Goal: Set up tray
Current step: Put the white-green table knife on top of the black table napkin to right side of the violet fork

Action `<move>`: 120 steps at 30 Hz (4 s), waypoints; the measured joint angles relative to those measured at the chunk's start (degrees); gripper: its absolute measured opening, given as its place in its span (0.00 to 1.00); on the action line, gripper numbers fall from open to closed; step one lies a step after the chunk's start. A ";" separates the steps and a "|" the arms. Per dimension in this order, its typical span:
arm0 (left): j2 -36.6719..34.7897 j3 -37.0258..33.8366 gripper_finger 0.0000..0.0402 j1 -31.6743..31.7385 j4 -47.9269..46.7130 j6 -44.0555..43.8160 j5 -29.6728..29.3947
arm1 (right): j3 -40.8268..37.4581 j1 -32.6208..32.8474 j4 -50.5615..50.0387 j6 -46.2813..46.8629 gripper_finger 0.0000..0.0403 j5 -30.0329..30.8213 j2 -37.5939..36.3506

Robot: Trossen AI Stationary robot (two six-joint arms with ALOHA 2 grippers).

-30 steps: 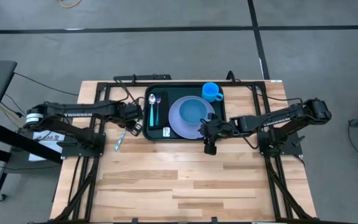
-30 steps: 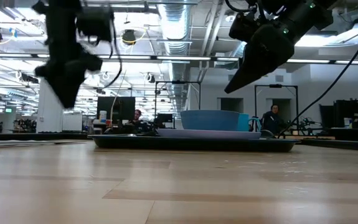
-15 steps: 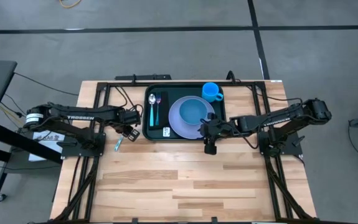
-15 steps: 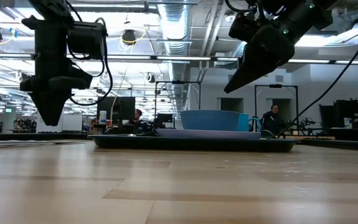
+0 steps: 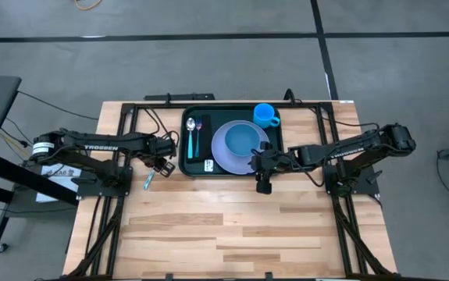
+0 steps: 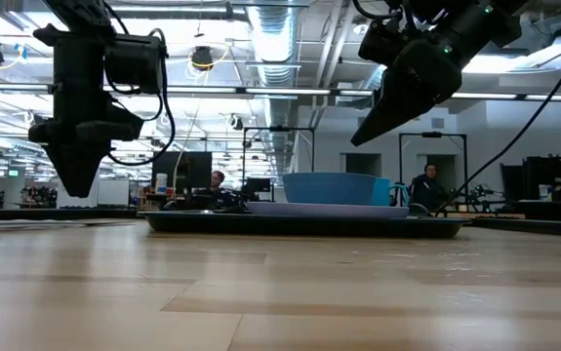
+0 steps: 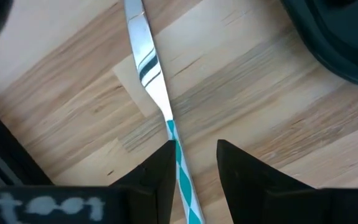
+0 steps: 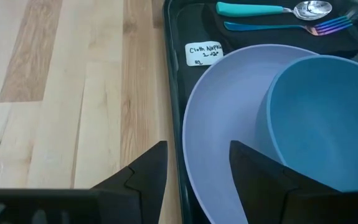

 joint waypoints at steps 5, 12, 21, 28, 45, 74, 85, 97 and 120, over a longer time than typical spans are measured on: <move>0.02 -0.77 0.31 0.04 -1.93 -0.69 -0.03 | 0.00 0.00 0.00 0.02 0.41 -0.02 0.00; 0.04 -1.62 0.35 0.04 -1.80 -1.21 -0.35 | 0.00 0.00 -0.02 0.02 0.41 -0.02 0.00; 0.04 -1.62 0.35 -0.04 -0.79 -3.82 -4.72 | 0.00 0.00 -0.02 -0.01 0.41 -0.02 0.00; 0.16 -1.62 0.35 0.99 -0.57 -4.59 -1.34 | 0.00 0.00 -0.02 -0.01 0.41 -0.02 0.00; 2.58 -1.60 0.35 2.11 1.25 -2.06 -1.41 | 0.00 0.00 0.00 -0.03 0.41 -0.02 0.00; 2.58 -1.60 0.36 5.61 2.14 -0.37 -5.65 | 0.00 0.00 -0.02 -0.07 0.41 -0.04 0.00; 2.58 -1.60 0.55 6.19 2.16 0.13 -5.70 | 0.00 0.00 -0.02 -0.07 0.41 -0.04 0.00; 2.54 -5.90 0.53 6.34 8.93 2.29 -3.44 | 0.00 0.00 -0.04 -0.05 0.41 -0.09 0.00; 2.19 -10.70 0.52 6.36 11.56 -0.71 -0.05 | 0.00 0.00 -0.02 -0.07 0.41 -0.09 0.00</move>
